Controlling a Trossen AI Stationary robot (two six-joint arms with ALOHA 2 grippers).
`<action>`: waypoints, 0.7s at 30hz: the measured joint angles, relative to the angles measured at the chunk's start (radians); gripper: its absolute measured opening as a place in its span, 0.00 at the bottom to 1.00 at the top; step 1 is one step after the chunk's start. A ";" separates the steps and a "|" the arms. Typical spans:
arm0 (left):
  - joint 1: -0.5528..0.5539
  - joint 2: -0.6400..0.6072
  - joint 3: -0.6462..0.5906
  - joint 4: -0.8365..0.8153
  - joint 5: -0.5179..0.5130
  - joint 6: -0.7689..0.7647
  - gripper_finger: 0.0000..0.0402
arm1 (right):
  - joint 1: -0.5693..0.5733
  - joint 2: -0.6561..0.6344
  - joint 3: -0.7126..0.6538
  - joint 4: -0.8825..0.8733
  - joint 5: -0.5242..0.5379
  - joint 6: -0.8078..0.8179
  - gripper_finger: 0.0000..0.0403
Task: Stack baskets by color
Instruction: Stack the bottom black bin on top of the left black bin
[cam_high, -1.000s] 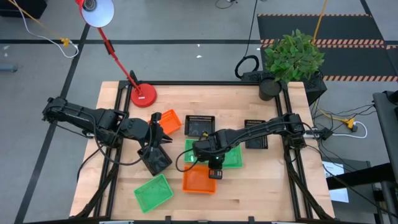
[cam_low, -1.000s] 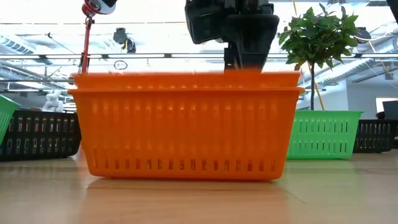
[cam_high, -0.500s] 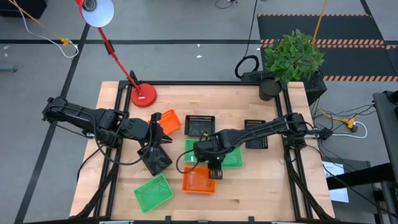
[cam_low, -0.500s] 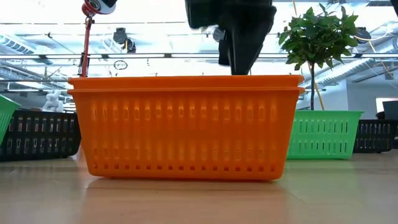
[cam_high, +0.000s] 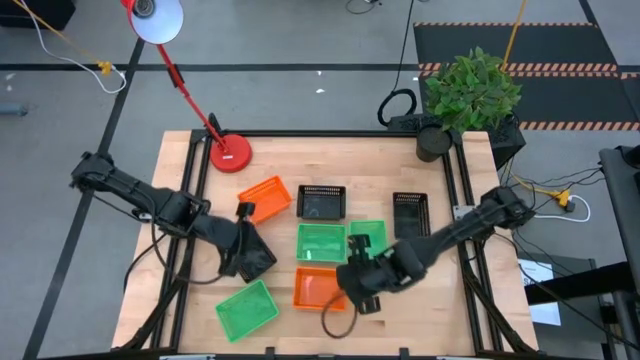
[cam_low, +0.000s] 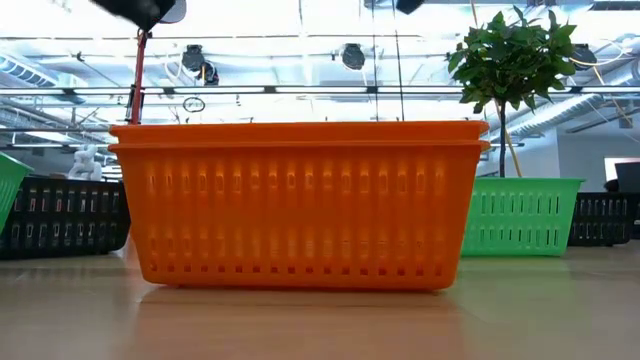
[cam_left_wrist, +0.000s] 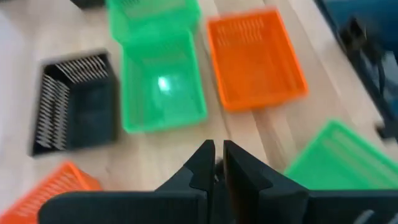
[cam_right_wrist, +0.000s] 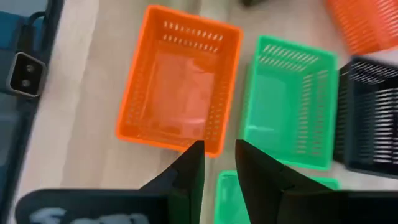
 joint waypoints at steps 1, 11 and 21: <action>-0.014 0.000 -0.016 -0.010 0.006 -0.011 0.09 | 0.016 -0.002 0.000 0.001 0.029 0.001 0.21; -0.101 -0.001 -0.107 -0.161 0.028 -0.285 0.28 | 0.083 -0.005 -0.085 0.075 0.080 0.009 0.21; -0.202 0.000 -0.233 -0.165 0.030 -0.188 0.58 | 0.109 -0.062 -0.276 0.198 0.072 0.054 0.21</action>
